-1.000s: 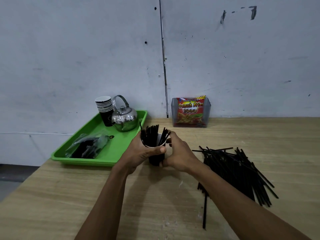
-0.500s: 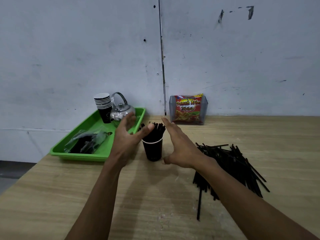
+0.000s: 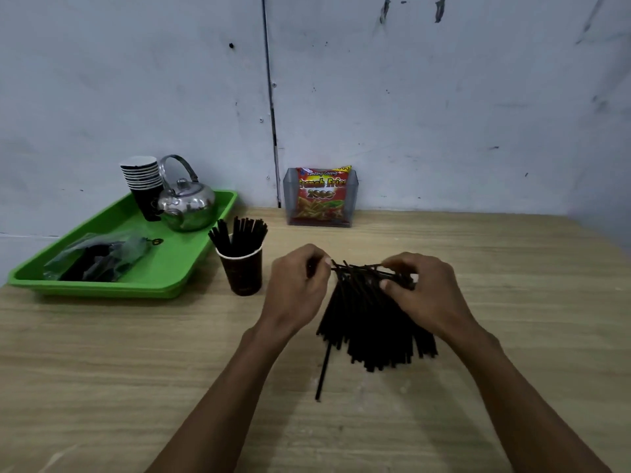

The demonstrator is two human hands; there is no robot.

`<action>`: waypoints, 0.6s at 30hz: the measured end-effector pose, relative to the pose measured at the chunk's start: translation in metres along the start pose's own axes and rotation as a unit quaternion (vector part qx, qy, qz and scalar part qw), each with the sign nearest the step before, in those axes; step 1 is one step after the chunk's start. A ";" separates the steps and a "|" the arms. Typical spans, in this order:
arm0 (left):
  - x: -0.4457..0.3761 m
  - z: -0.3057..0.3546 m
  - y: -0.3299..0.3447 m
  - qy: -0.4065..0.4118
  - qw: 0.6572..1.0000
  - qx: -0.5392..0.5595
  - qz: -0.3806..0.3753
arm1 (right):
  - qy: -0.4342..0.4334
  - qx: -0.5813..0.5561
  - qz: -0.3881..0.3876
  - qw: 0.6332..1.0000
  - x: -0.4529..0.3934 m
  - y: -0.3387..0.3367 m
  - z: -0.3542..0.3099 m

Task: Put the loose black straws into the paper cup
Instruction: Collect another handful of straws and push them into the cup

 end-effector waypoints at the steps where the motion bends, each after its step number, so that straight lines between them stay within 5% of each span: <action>1: -0.001 -0.010 0.013 -0.029 0.999 -0.023 -0.025 | 0.025 -0.007 0.009 1.000 0.004 -0.005 0.016; 6: -0.021 -0.049 0.049 -0.153 0.974 -0.147 -0.082 | 0.105 -0.016 0.052 0.993 0.018 -0.016 0.071; 12: -0.034 -0.065 0.075 -0.285 0.898 -0.279 -0.186 | 0.112 0.033 0.034 0.993 0.021 0.004 0.080; 18: -0.017 -0.067 0.097 -0.311 0.882 -0.283 -0.214 | 0.100 0.128 -0.019 0.987 0.021 0.017 0.065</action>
Point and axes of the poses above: each hand's wrist, its own x-axis away from the middle knuckle, its own y-axis out of the palm, z = x × y, the point moved 10 cm from there along -x, towards the middle knuckle, and after that the axes turned 11 degrees about x, right-handed, at the moved point
